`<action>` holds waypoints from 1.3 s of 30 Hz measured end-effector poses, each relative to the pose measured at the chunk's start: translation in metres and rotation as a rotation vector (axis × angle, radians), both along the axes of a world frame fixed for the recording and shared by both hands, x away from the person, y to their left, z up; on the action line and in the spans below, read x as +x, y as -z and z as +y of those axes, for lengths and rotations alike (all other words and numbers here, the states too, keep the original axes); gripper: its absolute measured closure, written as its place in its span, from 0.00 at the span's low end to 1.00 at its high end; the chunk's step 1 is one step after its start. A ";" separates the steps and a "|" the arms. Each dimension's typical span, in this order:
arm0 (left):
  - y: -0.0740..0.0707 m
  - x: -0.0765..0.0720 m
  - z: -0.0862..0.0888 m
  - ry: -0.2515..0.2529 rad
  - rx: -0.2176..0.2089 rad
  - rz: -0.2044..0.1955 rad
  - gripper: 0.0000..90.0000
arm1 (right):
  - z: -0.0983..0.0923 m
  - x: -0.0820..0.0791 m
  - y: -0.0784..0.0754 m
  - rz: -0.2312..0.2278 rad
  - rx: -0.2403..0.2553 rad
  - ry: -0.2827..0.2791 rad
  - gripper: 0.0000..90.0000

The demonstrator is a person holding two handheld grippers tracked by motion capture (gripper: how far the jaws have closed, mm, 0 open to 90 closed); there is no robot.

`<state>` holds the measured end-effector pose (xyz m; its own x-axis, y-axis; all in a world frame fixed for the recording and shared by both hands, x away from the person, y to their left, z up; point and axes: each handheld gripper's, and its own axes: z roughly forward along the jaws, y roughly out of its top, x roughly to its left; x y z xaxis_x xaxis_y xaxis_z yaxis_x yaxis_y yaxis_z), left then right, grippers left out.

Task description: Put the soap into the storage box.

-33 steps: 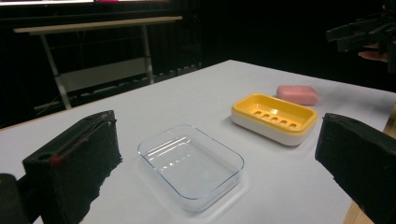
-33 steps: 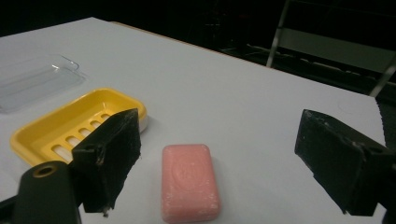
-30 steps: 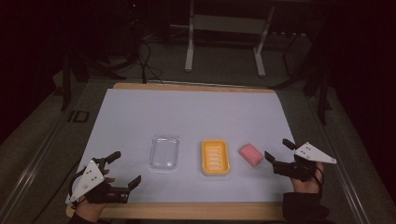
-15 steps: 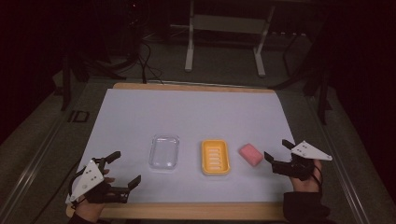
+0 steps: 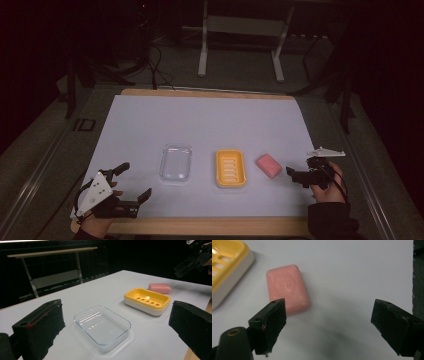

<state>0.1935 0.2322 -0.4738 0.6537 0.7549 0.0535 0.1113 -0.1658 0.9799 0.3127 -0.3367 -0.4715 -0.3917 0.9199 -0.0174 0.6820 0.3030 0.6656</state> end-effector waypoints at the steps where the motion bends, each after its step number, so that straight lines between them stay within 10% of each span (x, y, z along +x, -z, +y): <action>1: 0.000 0.000 0.000 -0.001 -0.001 0.001 0.00 | 0.000 0.001 0.001 0.017 -0.016 0.003 0.14; 16: 0.000 -0.001 -0.002 -0.003 0.026 -0.005 0.00 | -0.015 0.008 0.014 0.339 -0.080 0.174 0.15; 39: 0.000 -0.001 -0.004 -0.005 0.032 -0.007 0.00 | -0.018 0.010 0.013 0.742 -0.137 0.041 0.17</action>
<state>0.1921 0.2285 -0.4743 0.6497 0.7557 0.0824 0.1053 -0.1968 0.9748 0.3231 -0.3544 -0.4841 -0.3103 0.9427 0.1224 0.9492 0.3143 -0.0141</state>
